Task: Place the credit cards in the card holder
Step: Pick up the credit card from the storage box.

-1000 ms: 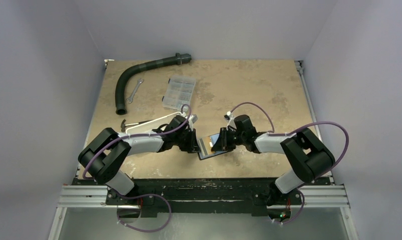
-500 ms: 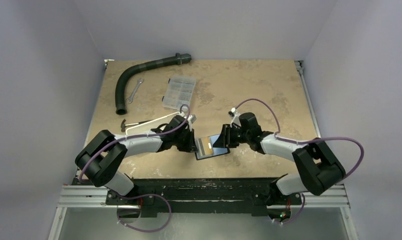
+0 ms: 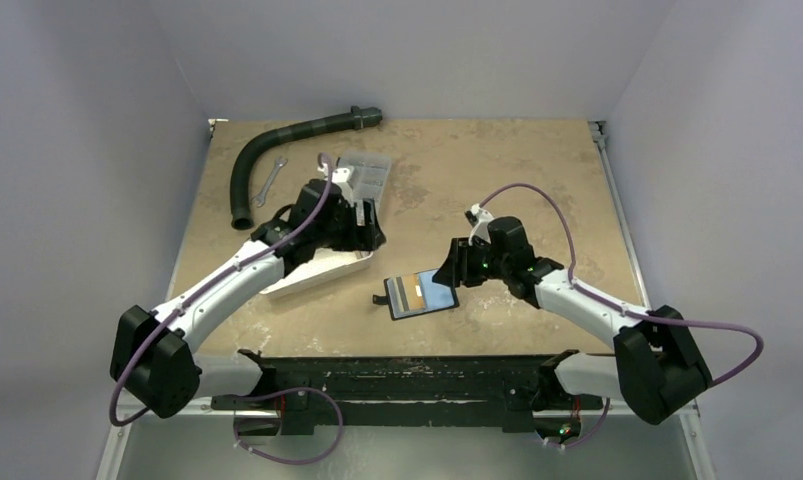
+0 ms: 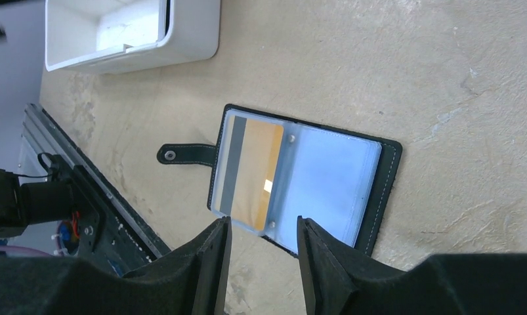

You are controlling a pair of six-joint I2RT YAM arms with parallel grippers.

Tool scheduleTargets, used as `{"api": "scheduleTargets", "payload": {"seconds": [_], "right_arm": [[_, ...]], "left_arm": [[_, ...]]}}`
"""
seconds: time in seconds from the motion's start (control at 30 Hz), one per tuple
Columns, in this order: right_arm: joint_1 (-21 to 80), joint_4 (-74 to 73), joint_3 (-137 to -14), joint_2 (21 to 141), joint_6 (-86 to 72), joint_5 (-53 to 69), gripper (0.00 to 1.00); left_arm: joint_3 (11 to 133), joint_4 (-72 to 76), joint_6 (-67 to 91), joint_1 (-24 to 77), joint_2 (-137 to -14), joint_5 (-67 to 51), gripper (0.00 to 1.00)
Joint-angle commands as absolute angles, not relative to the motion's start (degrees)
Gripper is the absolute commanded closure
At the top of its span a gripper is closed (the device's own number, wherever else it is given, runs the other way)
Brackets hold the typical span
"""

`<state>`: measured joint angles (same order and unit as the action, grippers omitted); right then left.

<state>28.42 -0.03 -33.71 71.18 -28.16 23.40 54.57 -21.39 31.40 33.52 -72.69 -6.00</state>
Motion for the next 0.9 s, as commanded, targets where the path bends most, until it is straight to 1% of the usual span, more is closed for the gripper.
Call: {"api": "scheduleTargets", "payload": {"seconds": [0.0, 0.1, 0.3, 0.47, 0.77, 0.87], "right_arm": [[28.3, -0.3, -32.6, 69.2, -27.5, 22.6, 0.52], [28.4, -0.3, -31.7, 68.3, -27.8, 22.7, 0.52], [28.4, -0.3, -30.3, 66.2, -27.9, 22.3, 0.52], [28.4, -0.3, -29.3, 65.3, -28.0, 22.4, 0.52], [28.4, 1.6, -28.9, 65.5, -28.1, 22.6, 0.52], [28.4, 1.7, -28.8, 65.3, -28.0, 22.5, 0.52]], "left_arm": [[58.6, -26.8, 27.8, 31.2, -75.7, 10.1, 0.18], [59.6, -25.2, 30.0, 31.0, -79.4, 14.0, 0.18], [57.6, -18.8, 38.0, 30.4, -83.9, 11.3, 0.15], [56.7, -17.2, 42.1, 30.4, -87.7, 9.4, 0.09], [55.1, -12.6, 45.4, 30.4, -91.4, 5.2, 0.09], [53.8, -10.7, 46.2, 30.4, -90.1, 4.4, 0.11]]}}
